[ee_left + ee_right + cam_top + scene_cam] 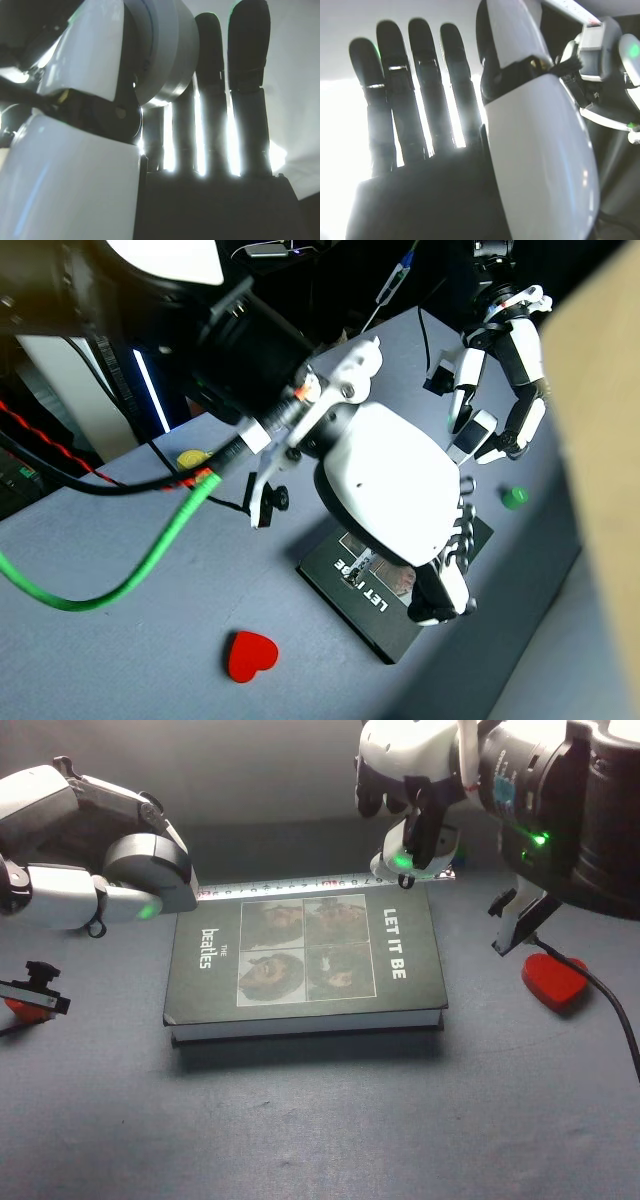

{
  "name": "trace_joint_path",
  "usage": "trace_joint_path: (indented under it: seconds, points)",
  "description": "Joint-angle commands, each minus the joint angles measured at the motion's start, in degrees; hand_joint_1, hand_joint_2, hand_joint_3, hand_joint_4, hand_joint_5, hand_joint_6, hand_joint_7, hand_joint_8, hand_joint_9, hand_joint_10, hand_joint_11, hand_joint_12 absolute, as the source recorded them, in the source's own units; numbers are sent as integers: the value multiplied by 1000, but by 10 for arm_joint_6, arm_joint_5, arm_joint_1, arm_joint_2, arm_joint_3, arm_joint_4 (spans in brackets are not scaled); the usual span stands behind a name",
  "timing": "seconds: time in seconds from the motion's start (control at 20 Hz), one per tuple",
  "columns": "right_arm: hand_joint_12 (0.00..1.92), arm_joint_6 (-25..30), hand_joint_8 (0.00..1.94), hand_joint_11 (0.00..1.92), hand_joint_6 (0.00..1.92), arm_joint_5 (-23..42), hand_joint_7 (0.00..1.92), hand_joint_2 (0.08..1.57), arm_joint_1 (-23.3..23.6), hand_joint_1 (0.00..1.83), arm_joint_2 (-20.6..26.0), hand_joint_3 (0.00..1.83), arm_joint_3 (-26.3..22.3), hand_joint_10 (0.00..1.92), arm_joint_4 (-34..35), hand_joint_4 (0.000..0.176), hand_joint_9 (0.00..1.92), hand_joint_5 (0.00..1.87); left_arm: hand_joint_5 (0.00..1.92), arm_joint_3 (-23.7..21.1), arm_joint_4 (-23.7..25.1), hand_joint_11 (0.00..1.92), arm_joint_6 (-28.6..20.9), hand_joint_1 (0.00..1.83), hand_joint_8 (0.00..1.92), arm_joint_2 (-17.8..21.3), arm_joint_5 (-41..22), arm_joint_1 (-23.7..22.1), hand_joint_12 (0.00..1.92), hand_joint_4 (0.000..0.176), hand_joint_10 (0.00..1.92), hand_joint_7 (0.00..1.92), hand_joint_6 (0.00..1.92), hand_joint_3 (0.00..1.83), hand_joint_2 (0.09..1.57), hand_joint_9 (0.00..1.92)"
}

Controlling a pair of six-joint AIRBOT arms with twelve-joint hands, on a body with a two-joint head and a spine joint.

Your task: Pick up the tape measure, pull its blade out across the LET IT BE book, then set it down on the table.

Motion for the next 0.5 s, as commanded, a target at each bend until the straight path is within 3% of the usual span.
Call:
trace_joint_path:
  seconds: [0.0, 0.45]
  points:
    - [1037, 2, 1, 493, 6, 9, 811, 1083, 5, 946, 1, 1, 2, 186, -39, 0, 778, 732, 862, 4, -11, 965, -8, 1372, 1181, 1, -72, -4, 1163, 0, 1319, 874, 894, 0, 1144, 926]
    - [1022, -7, 9, 510, 1, 20, 846, 1084, 7, 946, -11, 0, 22, 133, 16, 0, 825, 751, 845, 5, -11, 959, -8, 1371, 1187, 0, -72, -3, 1153, 0, 1326, 873, 906, 0, 1148, 919]
